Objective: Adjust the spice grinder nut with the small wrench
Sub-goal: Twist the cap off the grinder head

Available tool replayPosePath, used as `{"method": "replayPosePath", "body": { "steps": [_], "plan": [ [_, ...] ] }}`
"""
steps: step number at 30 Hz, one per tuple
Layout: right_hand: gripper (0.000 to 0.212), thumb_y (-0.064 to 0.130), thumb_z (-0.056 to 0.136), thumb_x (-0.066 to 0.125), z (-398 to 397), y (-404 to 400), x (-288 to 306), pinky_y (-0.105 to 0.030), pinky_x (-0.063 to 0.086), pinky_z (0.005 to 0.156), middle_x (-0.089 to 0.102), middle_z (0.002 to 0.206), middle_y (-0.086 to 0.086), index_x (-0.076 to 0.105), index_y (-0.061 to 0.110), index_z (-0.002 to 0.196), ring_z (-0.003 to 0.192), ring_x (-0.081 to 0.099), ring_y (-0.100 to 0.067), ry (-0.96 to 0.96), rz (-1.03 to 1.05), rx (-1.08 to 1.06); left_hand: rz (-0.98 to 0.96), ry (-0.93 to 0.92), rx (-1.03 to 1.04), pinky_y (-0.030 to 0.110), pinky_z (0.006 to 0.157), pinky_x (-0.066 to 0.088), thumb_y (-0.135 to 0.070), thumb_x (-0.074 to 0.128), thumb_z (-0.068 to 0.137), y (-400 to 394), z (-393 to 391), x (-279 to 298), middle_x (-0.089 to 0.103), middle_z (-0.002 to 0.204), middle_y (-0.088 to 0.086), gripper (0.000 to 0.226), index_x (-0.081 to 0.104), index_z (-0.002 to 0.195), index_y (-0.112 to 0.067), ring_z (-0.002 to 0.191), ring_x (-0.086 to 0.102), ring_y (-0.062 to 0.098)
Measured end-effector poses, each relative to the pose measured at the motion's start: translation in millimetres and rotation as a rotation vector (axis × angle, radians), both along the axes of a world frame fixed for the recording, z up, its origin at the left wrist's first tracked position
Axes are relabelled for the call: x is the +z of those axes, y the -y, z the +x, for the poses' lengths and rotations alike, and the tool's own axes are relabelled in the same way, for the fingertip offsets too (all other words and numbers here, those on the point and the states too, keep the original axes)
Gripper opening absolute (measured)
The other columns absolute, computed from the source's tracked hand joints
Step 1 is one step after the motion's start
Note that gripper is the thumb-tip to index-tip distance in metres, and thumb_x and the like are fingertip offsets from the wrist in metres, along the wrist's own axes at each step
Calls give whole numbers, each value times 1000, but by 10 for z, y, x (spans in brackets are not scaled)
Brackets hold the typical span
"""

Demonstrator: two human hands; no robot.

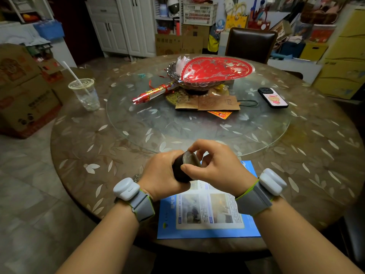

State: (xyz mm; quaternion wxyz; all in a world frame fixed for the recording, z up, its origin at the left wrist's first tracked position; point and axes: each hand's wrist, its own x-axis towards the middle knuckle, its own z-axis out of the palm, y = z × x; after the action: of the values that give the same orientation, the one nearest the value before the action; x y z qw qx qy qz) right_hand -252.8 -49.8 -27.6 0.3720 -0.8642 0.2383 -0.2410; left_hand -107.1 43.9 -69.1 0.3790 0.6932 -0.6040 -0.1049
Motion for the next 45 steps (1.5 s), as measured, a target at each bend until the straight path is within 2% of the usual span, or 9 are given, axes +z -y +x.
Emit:
{"method": "replayPosePath", "body": {
  "steps": [14, 17, 21, 27, 31, 36, 38, 41, 45],
  "plan": [
    [39, 50, 59, 67, -92, 21, -101, -26, 43, 53, 59, 79, -2, 62, 23, 88, 51, 47, -11, 31, 92, -16, 67, 101, 0, 40, 54, 52, -37, 64, 54, 32, -71, 21, 64, 70, -3, 30, 60, 79, -21, 63, 61, 18],
    [40, 49, 60, 67, -112, 28, -121, -31, 47, 53, 59, 81, -5, 61, 22, 89, 52, 52, -19, 36, 122, -6, 92, 126, -8, 40, 54, 52, -33, 66, 55, 36, -98, 40, 64, 70, -3, 27, 60, 78, -21, 63, 61, 19],
    [34, 35, 64, 72, -152, 44, -169, -35, 47, 51, 59, 84, -10, 61, 18, 91, 56, 57, -35, 53, 196, -2, 125, 206, 19, 39, 55, 50, -35, 64, 54, 54, -140, 53, 63, 71, -3, 30, 60, 79, -22, 65, 59, 20],
    [41, 43, 61, 70, -207, 71, -279, -35, 49, 51, 61, 86, -6, 62, 20, 93, 52, 54, -25, 78, 252, -17, 173, 289, 26, 35, 56, 51, -40, 63, 56, 90, -170, 4, 64, 72, -6, 29, 58, 81, -26, 66, 60, 18],
    [42, 51, 62, 62, -200, 56, -291, -32, 52, 59, 61, 87, 1, 62, 26, 96, 55, 57, -19, 50, 164, -70, 165, 320, 95, 30, 53, 47, -41, 61, 59, 145, -190, -33, 61, 69, -8, 25, 53, 78, -27, 63, 58, 17],
    [46, 60, 74, 51, -116, -26, -338, -15, 38, 66, 53, 79, 8, 62, 21, 96, 63, 46, -3, 78, -7, -138, 154, 306, 108, 26, 50, 41, -41, 61, 59, 139, -177, -49, 56, 66, -8, 25, 45, 75, -29, 60, 56, 18],
    [46, 57, 81, 46, -66, -73, -383, -12, 35, 68, 52, 79, 7, 62, 17, 97, 69, 45, -4, 119, -67, -162, 140, 290, 105, 26, 50, 42, -41, 61, 58, 133, -154, -43, 56, 65, -7, 26, 46, 75, -28, 59, 56, 18],
    [48, 54, 86, 41, 2, -100, -415, -18, 34, 68, 54, 82, -1, 61, 13, 99, 75, 45, -12, 102, -139, -181, 123, 257, 112, 30, 50, 47, -41, 64, 58, 118, -129, -37, 60, 67, -5, 29, 52, 78, -25, 60, 56, 19],
    [50, 53, 87, 36, 44, -97, -379, -19, 28, 65, 47, 77, -2, 60, 10, 94, 72, 43, -16, 51, -216, -177, 82, 212, 107, 31, 50, 47, -40, 65, 55, 103, -109, -42, 57, 65, -7, 28, 44, 72, -31, 59, 54, 18]
  ]
}}
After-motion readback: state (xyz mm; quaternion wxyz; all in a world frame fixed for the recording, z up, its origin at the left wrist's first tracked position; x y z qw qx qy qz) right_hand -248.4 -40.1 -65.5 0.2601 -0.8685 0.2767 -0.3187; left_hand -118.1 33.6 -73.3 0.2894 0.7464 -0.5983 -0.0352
